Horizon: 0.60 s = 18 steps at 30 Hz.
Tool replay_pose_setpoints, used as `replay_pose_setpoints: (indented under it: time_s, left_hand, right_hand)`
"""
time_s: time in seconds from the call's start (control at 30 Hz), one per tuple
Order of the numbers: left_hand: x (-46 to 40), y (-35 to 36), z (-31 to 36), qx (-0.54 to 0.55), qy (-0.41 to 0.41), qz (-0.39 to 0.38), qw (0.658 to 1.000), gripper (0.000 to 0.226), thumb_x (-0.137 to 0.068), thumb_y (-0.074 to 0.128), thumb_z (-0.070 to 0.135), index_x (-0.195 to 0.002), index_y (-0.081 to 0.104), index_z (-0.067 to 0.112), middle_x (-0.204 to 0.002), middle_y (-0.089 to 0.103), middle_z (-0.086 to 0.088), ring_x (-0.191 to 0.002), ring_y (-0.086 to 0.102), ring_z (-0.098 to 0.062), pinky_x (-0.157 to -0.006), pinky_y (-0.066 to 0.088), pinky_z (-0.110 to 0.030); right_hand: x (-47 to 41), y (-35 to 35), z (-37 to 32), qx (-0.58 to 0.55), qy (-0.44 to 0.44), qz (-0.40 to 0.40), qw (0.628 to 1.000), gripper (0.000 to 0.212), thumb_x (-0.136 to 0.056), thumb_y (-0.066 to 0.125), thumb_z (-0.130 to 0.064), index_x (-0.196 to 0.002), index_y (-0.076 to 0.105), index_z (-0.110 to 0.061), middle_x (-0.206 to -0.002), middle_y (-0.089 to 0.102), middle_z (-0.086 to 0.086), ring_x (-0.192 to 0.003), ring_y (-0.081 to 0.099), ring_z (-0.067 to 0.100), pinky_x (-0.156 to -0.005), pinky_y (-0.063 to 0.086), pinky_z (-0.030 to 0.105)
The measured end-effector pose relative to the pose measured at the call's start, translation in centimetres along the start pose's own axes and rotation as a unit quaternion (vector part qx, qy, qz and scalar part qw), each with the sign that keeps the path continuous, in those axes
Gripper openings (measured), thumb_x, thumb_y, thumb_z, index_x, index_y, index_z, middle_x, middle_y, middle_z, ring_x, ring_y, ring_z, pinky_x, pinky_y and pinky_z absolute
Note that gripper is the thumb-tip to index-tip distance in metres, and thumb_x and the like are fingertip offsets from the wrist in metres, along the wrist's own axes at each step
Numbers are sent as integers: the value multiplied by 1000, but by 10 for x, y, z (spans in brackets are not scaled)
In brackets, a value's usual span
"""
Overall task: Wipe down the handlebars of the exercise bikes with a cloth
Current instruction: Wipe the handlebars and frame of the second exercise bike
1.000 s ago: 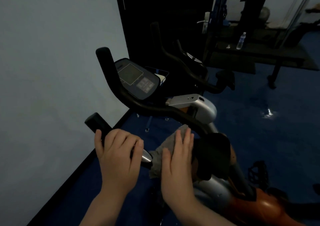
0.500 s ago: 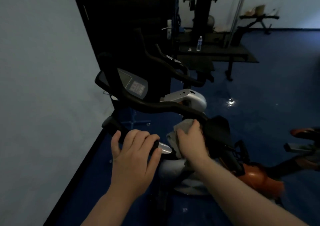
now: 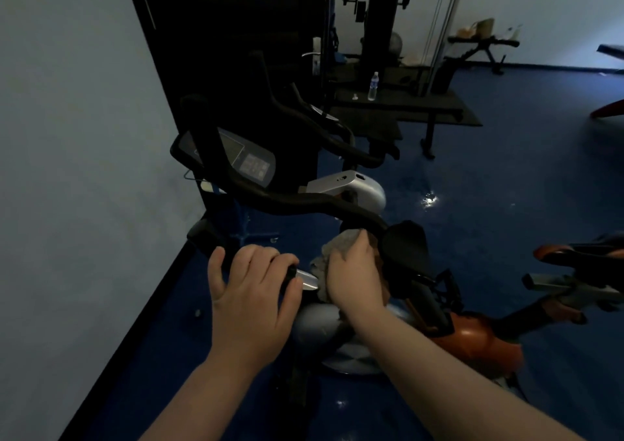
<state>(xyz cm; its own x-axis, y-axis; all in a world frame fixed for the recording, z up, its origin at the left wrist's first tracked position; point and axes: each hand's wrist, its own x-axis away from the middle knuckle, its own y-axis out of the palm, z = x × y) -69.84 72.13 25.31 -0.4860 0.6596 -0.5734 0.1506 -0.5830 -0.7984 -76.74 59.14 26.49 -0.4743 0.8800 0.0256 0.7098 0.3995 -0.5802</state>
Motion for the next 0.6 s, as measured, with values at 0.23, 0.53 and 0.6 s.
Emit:
replay_pose_setpoints:
  time_s: [0.23, 0.53, 0.6]
  left_hand:
    - [0, 1, 6, 13, -21, 8, 1000, 31, -92, 39, 34, -106, 65, 25, -104, 62, 9, -114, 48, -13, -116, 1, -40]
    - [-4, -34, -1, 133, -82, 194, 969, 35, -94, 42, 21, -127, 54, 15, -140, 47, -3, -137, 37, -23, -113, 25, -34]
    - [-9, -40, -1, 185, -128, 199, 954, 40, -96, 39, 23, -135, 46, 17, -142, 45, 3, -137, 37, -15, -114, 25, -26]
  right_hand:
    - [56, 10, 22, 43, -160, -39, 985, 69, -89, 0, -59, -150, 0, -26, -157, -11, -13, -142, -12, 2, -118, -3, 28]
    - [22, -26, 47, 192, -349, -72, 914, 53, -95, 19, -46, -131, 50, -22, -143, 44, -9, -141, 24, 12, -118, 6, 33]
    - [29, -12, 29, 186, -353, -79, 914, 50, -94, 23, -45, -125, 52, -19, -121, 60, -5, -126, 46, 15, -117, 11, 33]
